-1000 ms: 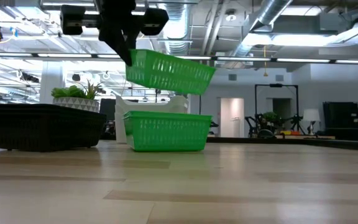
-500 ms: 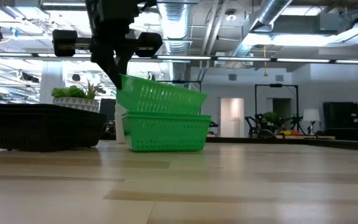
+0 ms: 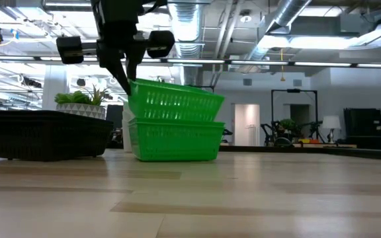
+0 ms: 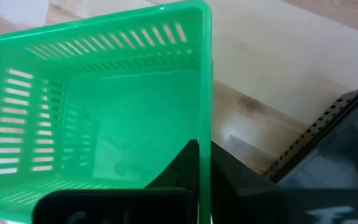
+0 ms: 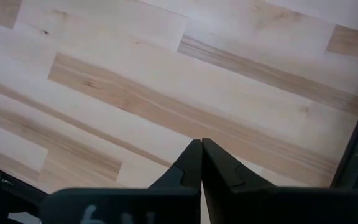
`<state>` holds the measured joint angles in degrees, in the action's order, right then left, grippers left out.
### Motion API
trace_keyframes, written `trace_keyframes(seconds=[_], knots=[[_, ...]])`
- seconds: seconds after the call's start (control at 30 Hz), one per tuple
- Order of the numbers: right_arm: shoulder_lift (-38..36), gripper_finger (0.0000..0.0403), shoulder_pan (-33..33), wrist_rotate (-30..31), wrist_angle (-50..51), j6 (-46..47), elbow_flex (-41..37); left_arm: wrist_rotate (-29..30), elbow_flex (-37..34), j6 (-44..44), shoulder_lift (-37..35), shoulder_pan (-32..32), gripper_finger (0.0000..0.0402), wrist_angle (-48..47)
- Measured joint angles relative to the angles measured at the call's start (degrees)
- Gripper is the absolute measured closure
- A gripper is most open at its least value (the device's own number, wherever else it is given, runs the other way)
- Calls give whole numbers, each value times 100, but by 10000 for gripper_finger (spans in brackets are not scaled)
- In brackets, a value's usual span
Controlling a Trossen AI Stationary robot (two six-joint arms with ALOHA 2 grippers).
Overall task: Stack baskets by color
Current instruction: Stack the right green bin on top of the green bins
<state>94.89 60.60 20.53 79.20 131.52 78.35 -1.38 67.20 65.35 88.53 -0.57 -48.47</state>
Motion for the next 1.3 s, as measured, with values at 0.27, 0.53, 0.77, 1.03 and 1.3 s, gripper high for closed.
trace_keyframes(seconds=[0.27, 0.53, 0.77, 1.03, 1.3], knots=[[0, 382, 0, 2, -26, -2, 0, -100, 6, 480, 132, 20, 356, -110], [0, 376, 0, 2, -42, -12, 0, 116, 6, 219, 168, 134, 275, -43], [0, 379, 0, 4, -20, -22, 0, 274, 387, -335, 119, 132, 232, -72], [0, 378, 0, 9, -26, -22, 0, -689, 814, -1152, 29, 321, 227, -238], [0, 377, 0, 17, -36, -109, 2, -2252, 700, -1885, 2, 944, 235, 337]])
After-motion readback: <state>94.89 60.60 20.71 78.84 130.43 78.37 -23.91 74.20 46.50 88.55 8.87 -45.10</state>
